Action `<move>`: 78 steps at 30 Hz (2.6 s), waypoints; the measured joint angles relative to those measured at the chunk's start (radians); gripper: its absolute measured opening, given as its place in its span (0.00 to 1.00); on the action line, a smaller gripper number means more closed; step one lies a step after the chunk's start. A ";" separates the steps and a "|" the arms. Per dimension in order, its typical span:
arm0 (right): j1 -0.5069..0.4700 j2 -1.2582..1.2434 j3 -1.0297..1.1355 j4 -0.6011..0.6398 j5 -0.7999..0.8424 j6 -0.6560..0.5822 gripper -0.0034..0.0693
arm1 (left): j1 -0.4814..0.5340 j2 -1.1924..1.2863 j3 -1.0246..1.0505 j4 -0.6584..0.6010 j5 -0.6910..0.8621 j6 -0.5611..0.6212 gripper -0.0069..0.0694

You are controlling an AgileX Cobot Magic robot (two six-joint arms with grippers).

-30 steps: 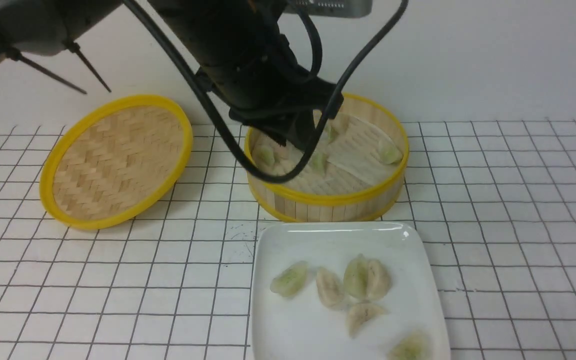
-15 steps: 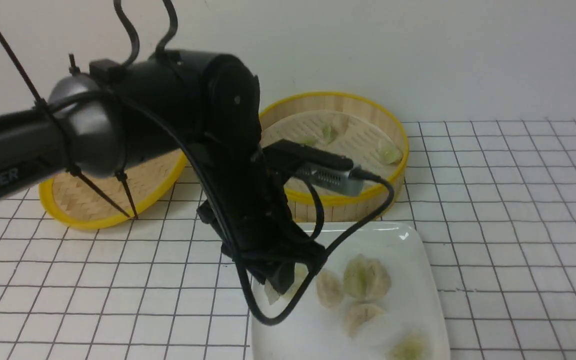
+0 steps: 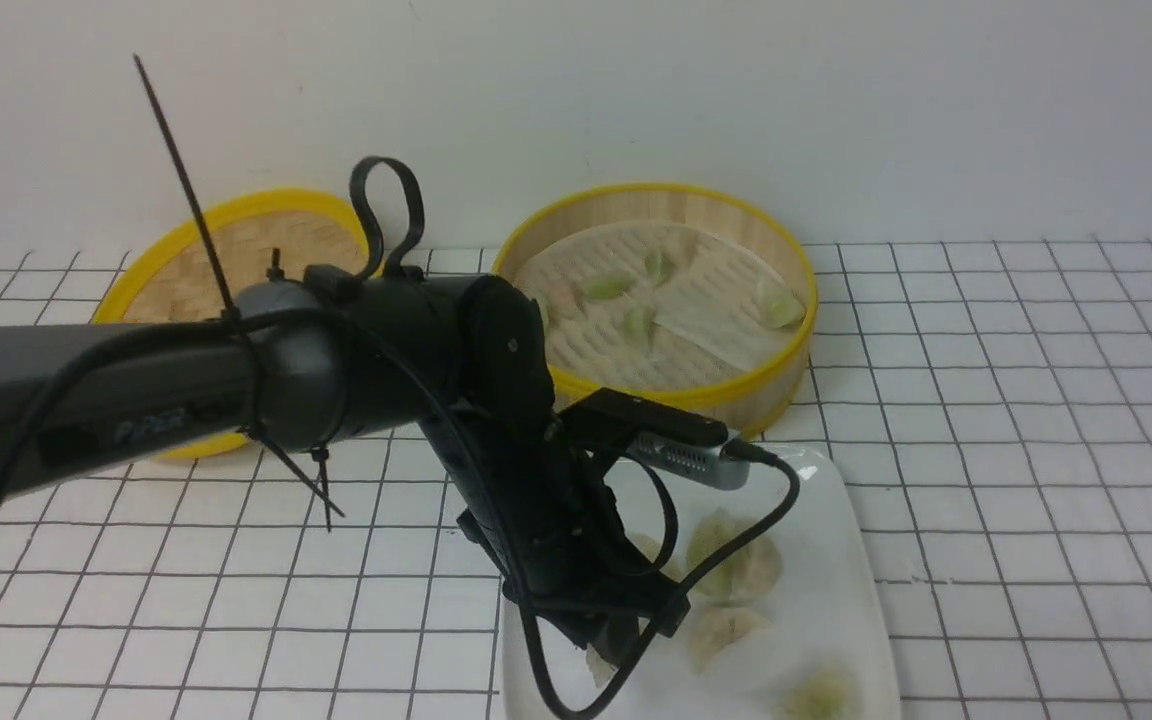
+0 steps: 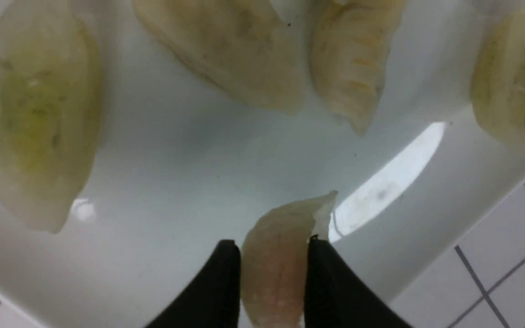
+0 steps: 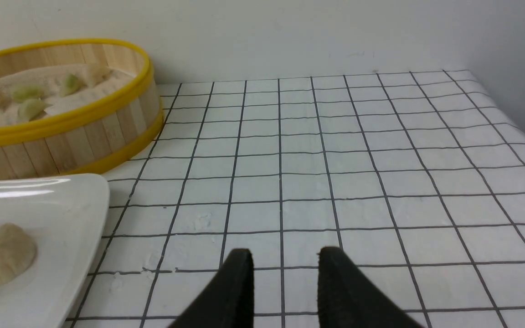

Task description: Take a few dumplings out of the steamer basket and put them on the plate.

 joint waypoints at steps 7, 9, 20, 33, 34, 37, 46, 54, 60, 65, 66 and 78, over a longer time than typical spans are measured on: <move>0.000 0.000 0.000 0.000 0.000 0.000 0.31 | 0.000 0.018 0.000 -0.006 -0.015 0.022 0.30; 0.000 0.000 0.000 0.000 0.000 0.000 0.31 | 0.000 0.025 0.000 -0.005 -0.027 0.040 0.30; 0.000 0.000 0.000 0.000 0.000 0.000 0.31 | 0.000 0.077 -0.001 -0.008 -0.053 0.064 0.30; 0.000 0.000 0.000 0.000 0.000 0.000 0.31 | 0.000 0.078 -0.063 -0.006 0.053 0.116 0.43; 0.000 0.000 0.000 0.000 0.000 0.000 0.31 | 0.000 0.078 -0.063 -0.005 0.053 0.116 0.48; 0.000 0.000 0.000 0.000 0.000 0.000 0.31 | 0.000 0.079 -0.063 0.000 0.056 0.100 0.59; 0.000 0.000 0.000 0.000 0.000 0.000 0.31 | 0.000 0.046 -0.175 0.135 0.151 0.092 0.66; 0.000 0.000 0.000 0.000 0.000 0.000 0.31 | 0.000 -0.099 -0.410 0.357 0.127 -0.006 0.65; 0.000 0.000 0.000 0.000 0.000 0.000 0.31 | 0.000 -0.121 -0.442 0.450 -0.015 -0.092 0.65; 0.000 0.000 0.000 0.000 0.000 0.000 0.31 | 0.000 -0.119 -0.441 0.468 -0.116 -0.105 0.65; 0.000 0.000 0.000 0.000 0.000 0.000 0.31 | 0.000 -0.119 -0.441 0.470 -0.139 -0.107 0.65; 0.000 0.000 0.000 0.000 0.000 0.000 0.31 | 0.000 -0.072 -0.440 0.570 -0.287 -0.127 0.63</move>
